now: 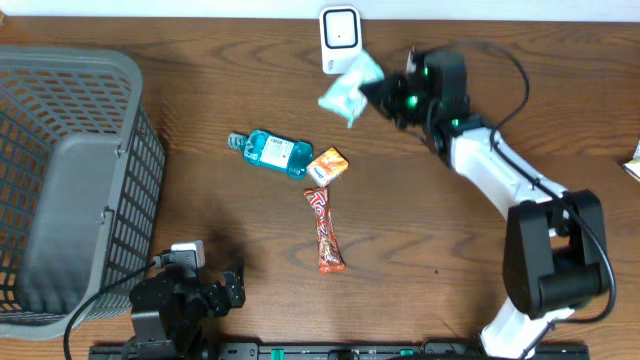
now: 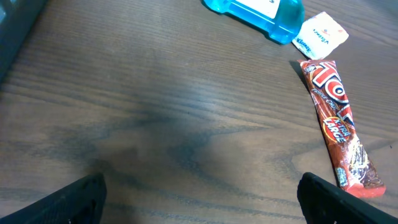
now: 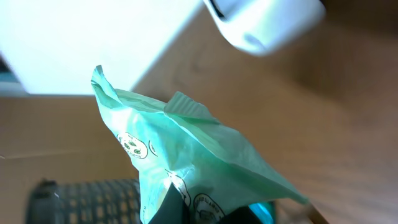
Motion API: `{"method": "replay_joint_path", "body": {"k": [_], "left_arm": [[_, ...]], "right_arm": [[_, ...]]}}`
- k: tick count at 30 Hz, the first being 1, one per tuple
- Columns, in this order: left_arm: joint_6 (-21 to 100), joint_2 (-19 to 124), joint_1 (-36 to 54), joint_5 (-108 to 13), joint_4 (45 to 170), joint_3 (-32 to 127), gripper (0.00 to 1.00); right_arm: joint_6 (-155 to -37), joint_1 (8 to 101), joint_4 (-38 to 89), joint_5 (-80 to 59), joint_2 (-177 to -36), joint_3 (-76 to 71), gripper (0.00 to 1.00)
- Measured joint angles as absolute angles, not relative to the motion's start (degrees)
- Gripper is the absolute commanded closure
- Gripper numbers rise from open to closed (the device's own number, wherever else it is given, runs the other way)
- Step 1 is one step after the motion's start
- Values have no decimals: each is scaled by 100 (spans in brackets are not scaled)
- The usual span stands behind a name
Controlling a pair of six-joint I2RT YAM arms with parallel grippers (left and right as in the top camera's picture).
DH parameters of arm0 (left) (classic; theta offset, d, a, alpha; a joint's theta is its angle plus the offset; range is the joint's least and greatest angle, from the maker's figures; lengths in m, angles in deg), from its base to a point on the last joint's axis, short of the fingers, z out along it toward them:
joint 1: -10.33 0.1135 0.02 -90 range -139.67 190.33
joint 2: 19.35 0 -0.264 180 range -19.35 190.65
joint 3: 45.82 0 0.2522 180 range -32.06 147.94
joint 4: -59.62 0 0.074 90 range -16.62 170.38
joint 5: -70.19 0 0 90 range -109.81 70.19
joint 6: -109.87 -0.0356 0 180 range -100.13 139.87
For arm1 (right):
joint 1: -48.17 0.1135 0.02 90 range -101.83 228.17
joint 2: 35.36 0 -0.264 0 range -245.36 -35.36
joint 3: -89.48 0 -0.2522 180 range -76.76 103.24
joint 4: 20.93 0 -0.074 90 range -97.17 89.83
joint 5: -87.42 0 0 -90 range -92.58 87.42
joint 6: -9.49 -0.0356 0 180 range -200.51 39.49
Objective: Scan the item barcode
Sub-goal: 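Lift the wipe pack with the right gripper toward the scanner, then hold the wipe pack in front of the white scanner with the right gripper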
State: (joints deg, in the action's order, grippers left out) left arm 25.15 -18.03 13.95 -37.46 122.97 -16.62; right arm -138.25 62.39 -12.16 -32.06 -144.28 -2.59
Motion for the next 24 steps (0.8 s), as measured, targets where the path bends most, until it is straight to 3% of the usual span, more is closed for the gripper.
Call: {"method": "replay_joint_path", "body": {"k": [13, 24], "left_arm": [[2515, -1803, 1395, -3746, 12299, -1662, 2], [2515, -1801, 1395, -3746, 12299, -1662, 2]], "right_arm": [[-14269, 6337, -869, -3153, -16883, 2747, 99], [-14551, 6503, -611, -2978, -17746, 3689, 99]]}}
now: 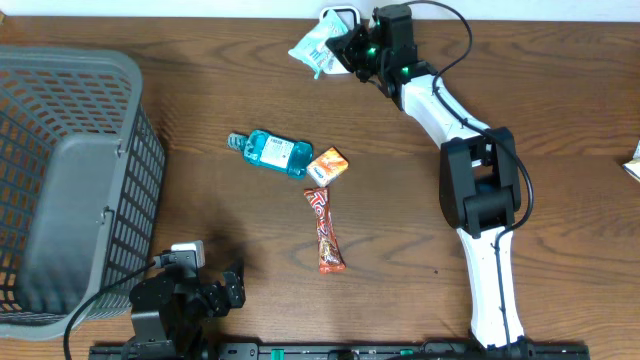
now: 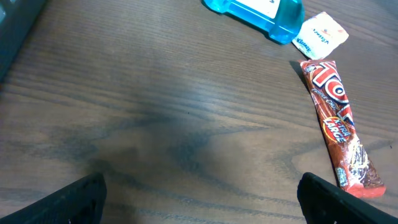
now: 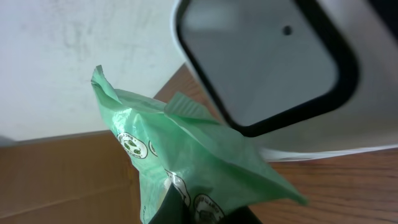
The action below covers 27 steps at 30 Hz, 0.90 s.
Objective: Scan the item barcode
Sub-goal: 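Hold the wipe pack in front of the white scanner with the right gripper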
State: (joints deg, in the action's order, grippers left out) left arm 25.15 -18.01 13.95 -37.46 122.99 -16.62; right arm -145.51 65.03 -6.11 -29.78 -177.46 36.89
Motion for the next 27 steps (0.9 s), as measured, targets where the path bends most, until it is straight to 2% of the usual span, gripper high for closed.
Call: {"method": "replay_joint_path", "body": {"k": [10, 27], "left_arm": [[2517, -1801, 1395, -3746, 12297, -1662, 2], [2515, -1803, 1395, -3746, 12299, -1662, 2]], "right_arm": [[-15263, 6501, 257, -2819, -17757, 3785, 99], [-15563, 6532, -58, -2710, -17781, 3787, 99]]}}
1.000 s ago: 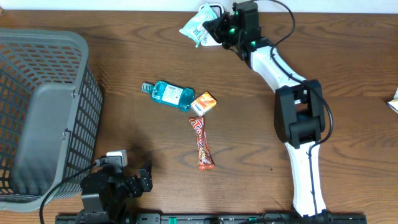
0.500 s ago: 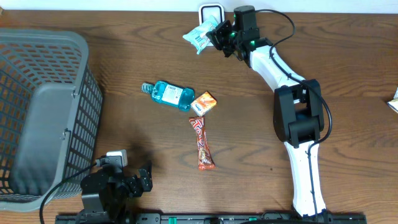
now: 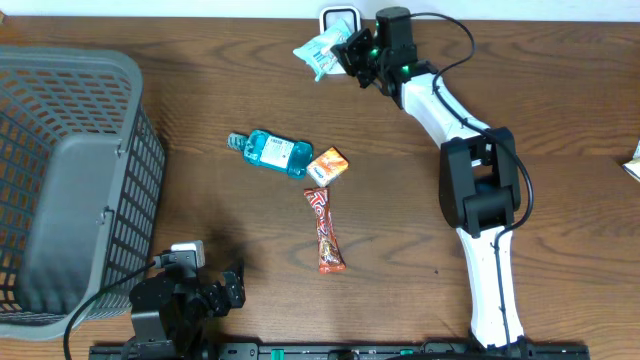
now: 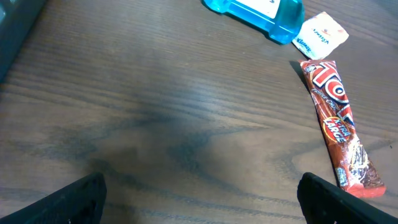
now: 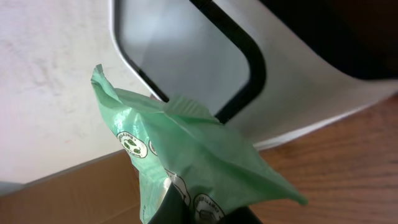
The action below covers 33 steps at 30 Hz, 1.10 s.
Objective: Scan the item barcode
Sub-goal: 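Hold the wipe pack in front of the white scanner with the right gripper, then carry the wipe pack right with the right gripper and drop it at the edge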
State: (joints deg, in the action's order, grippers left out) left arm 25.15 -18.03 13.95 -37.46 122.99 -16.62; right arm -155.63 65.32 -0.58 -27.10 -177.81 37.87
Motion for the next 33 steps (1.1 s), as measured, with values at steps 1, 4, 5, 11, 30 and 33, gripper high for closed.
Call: {"method": "replay_joint_path", "body": {"k": [1, 4, 5, 11, 30, 33], "left_arm": [[2515, -1801, 1395, -3746, 12299, -1662, 2], [2515, -1801, 1395, -3746, 12299, -1662, 2], [2515, -1801, 1395, -3746, 12297, -1662, 2], [2515, -1803, 1395, -3746, 12297, -1662, 2], [2515, -1801, 1395, -3746, 12297, -1662, 2], [2515, -1801, 1395, -3746, 12297, -1662, 2]], "right_arm": [[-15598, 6543, -60, -2703, -17788, 3787, 99], [-15514, 6610, -312, -2662, -17847, 3787, 99], [-15462, 6639, -392, -2648, -17875, 3789, 99], [-15311, 6805, -414, -2607, -18015, 3789, 99], [-14931, 6508, 2386, -3000, -18234, 6073, 99], [-14931, 6418, 2226, -3042, -18231, 6281, 99]]}}
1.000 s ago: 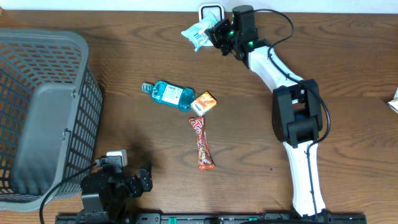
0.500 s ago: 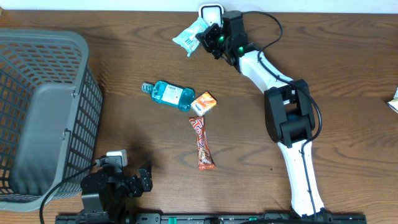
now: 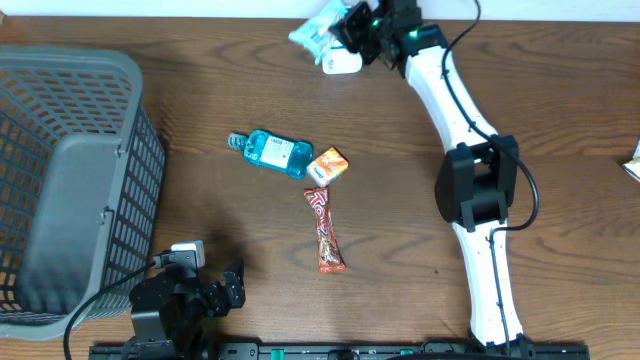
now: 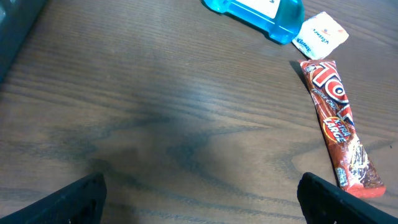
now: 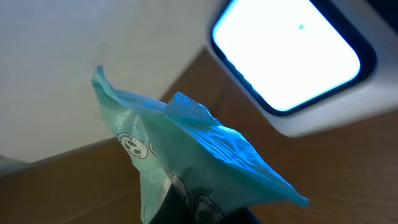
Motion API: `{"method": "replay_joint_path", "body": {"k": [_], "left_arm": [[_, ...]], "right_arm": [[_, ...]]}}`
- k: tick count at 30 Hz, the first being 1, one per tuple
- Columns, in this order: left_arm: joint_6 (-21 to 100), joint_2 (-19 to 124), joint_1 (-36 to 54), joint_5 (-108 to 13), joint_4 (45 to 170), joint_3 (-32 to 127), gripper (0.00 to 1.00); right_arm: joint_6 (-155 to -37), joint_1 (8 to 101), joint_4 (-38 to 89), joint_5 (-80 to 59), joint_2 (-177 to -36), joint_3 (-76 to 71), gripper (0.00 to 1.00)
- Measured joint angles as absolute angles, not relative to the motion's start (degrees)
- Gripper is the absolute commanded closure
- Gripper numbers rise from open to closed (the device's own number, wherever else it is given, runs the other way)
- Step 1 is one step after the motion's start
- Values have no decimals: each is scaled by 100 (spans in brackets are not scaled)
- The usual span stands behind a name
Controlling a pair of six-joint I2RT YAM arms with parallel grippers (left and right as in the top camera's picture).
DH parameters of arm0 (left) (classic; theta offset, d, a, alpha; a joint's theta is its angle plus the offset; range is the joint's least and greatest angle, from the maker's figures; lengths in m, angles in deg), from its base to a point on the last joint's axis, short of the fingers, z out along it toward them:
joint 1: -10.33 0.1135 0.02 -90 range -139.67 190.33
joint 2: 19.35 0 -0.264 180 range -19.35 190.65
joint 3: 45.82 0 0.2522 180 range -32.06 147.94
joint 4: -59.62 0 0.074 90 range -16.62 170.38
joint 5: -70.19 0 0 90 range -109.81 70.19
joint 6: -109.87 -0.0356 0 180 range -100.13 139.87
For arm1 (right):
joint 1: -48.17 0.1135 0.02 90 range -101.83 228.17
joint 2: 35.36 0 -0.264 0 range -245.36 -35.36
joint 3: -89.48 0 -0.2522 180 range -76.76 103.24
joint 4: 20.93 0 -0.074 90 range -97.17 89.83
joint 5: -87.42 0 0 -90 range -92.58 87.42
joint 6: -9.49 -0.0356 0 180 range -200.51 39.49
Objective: Scan the item barcode
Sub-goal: 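Carry the wipe pack right with the right gripper and drop it at the edge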
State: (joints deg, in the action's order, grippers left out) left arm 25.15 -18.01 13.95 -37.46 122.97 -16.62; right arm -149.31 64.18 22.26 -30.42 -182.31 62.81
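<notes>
My right gripper (image 3: pixel 352 24) is shut on a pale green packet (image 3: pixel 318 27), held at the table's far edge just left of the white barcode scanner (image 3: pixel 343 61). In the right wrist view the packet (image 5: pixel 186 149) fills the lower left and its upper face is lit blue. The scanner window (image 5: pixel 287 53) glows bright white at upper right. My left gripper (image 4: pixel 200 193) rests open low over bare table at the near left, with only its dark fingertips (image 4: pixel 81 199) showing.
A grey mesh basket (image 3: pixel 70 180) fills the left side. A blue bottle (image 3: pixel 272 152), an orange sachet (image 3: pixel 327 165) and a red snack bar (image 3: pixel 325 230) lie mid-table. The same snack bar (image 4: pixel 339 124) shows in the left wrist view.
The right gripper has moved up toward the far edge with the packet. The scanner window, dark grey before, is now lit bright white, casting blue light on the packet. The left arm has not moved.
The right gripper held the green packet right of the scanner at first. It then stood at the far edge with the packet left of the scanner's dark window, and stayed close there. Now the window is lit. The left gripper stayed open and still throughout.
</notes>
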Motion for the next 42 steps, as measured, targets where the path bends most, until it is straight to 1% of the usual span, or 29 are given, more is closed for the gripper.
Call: {"method": "replay_joint_path", "body": {"k": [8, 15, 19, 22, 26, 29, 32, 34, 36, 40, 41, 42], "left_arm": [[2515, -1801, 1395, -3746, 12297, -1662, 2], [2517, -1801, 1395, -3746, 12299, -1662, 2], [2515, -1803, 1395, -3746, 12297, -1662, 2], [2515, -1801, 1395, -3746, 12299, -1662, 2], [2517, -1801, 1395, -3746, 12299, -1662, 2], [2515, -1801, 1395, -3746, 12299, -1662, 2], [2515, -1801, 1395, -3746, 12299, -1662, 2], [2515, -1801, 1395, -3746, 12297, -1662, 2], [2517, -1801, 1395, -3746, 12297, -1662, 2], [2515, -1801, 1395, -3746, 12297, -1662, 2], [2517, -1801, 1395, -3746, 12297, -1662, 2], [2517, -1801, 1395, -3746, 12299, -1662, 2]], "right_arm": [[-14725, 6407, 2624, -3027, -18236, 6294, 99], [-13532, 6484, 4580, -2093, -18162, 6294, 99], [-12874, 6298, 5854, -1567, -17707, 6268, 99], [-12625, 5981, 6648, -799, -17097, 6268, 99], [-12505, 5227, 7428, 724, -16376, 6342, 99], [-12524, 4571, 7826, 1952, -16284, 6370, 99], [-12544, 3865, 7887, 2984, -16507, 6250, 99], [-12546, 3461, 7841, 3367, -16732, 6102, 99], [-12551, 3096, 7747, 3539, -16994, 5920, 95], [-12555, 2466, 7631, 3461, -17515, 5627, 92], [-12551, 2331, 7633, 3404, -17606, 5584, 97], [-12527, 2195, 7653, 3340, -17692, 5551, 99]]}}
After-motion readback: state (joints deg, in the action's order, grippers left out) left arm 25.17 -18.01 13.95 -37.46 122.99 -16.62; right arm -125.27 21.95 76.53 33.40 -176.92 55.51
